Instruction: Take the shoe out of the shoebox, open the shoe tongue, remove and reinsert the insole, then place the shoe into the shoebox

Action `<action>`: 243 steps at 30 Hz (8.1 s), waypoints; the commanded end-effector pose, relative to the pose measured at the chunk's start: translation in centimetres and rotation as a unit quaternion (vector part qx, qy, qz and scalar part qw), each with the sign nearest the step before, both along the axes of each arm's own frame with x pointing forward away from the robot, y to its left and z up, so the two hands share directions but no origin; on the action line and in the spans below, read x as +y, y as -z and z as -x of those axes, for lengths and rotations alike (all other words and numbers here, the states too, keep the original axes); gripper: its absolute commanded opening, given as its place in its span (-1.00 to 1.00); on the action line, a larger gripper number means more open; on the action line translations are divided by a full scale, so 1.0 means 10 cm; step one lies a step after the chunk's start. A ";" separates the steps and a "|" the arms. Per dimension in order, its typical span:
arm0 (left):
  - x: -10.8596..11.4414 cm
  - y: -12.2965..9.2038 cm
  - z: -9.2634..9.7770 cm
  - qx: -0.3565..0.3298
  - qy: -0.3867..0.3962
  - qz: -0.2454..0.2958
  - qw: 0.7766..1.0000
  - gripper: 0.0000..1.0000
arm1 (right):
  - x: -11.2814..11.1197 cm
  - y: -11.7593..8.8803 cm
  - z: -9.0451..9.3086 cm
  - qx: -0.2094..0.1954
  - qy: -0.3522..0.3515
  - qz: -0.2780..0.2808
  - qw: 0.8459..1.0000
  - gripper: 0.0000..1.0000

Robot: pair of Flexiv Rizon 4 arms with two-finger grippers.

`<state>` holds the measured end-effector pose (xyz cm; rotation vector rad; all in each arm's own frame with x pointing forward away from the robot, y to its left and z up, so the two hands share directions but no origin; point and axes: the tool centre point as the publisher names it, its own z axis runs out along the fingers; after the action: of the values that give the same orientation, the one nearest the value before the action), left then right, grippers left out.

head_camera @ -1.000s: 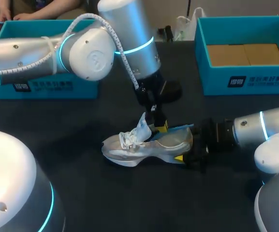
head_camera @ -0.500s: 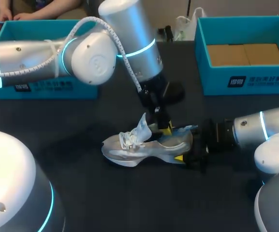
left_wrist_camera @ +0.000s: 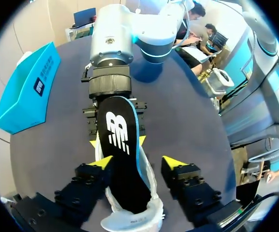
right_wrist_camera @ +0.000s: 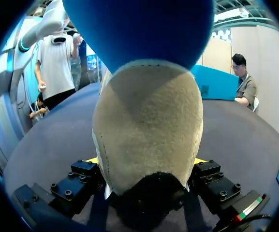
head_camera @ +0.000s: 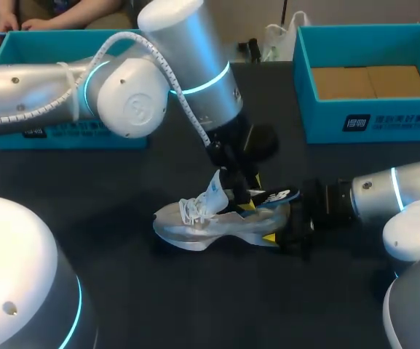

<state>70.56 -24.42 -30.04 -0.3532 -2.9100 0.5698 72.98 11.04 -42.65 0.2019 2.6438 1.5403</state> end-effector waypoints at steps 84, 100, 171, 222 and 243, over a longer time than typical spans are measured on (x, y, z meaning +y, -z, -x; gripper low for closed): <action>-0.25 0.38 0.01 -0.323 -0.144 0.064 0.933 -0.11 | 0.01 0.01 0.01 0.000 0.001 0.001 1.000 -1.00; -0.23 0.42 -0.07 -0.357 -0.159 0.069 0.918 -0.13 | 0.01 0.01 0.01 0.000 0.001 0.001 1.000 -1.00; -0.41 -0.22 -0.01 -0.318 -0.073 0.037 0.945 -1.00 | 0.01 0.01 0.01 0.000 0.001 0.001 1.000 -1.00; -0.84 -1.44 0.10 -0.194 -0.039 0.138 0.970 -1.00 | 0.01 0.01 0.01 0.000 0.001 0.001 1.000 -1.00; -0.94 -2.06 0.21 -0.056 -0.089 0.300 0.948 -1.00 | 0.01 0.01 0.01 0.000 0.001 0.001 1.000 -1.00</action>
<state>68.25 -35.17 -9.54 -0.2009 -2.8987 1.4098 72.98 11.04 -42.65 0.2017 2.6438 1.5403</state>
